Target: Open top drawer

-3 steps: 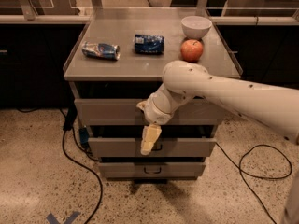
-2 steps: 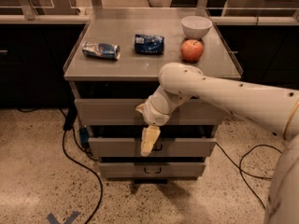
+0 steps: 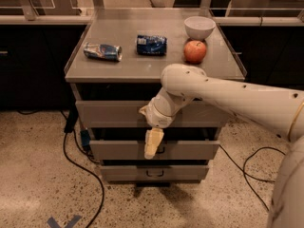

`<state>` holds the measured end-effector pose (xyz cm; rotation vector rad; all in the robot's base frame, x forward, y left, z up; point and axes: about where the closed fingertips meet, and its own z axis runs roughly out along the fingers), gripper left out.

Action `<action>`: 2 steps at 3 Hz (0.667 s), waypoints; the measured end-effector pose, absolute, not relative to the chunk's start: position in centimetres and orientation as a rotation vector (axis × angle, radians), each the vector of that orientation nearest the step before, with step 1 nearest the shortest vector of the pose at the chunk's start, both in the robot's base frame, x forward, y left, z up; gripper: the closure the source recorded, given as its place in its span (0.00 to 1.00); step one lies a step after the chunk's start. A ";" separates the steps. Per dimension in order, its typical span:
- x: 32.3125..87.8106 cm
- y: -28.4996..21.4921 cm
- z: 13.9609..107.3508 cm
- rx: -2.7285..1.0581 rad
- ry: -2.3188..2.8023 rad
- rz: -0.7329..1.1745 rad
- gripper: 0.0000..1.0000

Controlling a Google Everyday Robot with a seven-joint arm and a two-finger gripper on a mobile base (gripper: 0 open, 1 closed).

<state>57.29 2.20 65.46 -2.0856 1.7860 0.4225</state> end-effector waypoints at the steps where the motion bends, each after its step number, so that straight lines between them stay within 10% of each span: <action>1: 57.9 0.9 65.4 -2.110 1.836 0.334 0.00; 2: 58.2 0.2 65.3 -2.114 1.861 0.296 0.00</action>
Offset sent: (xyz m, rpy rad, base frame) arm 0.0136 -0.0294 0.0001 -0.1362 -0.0434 -0.0540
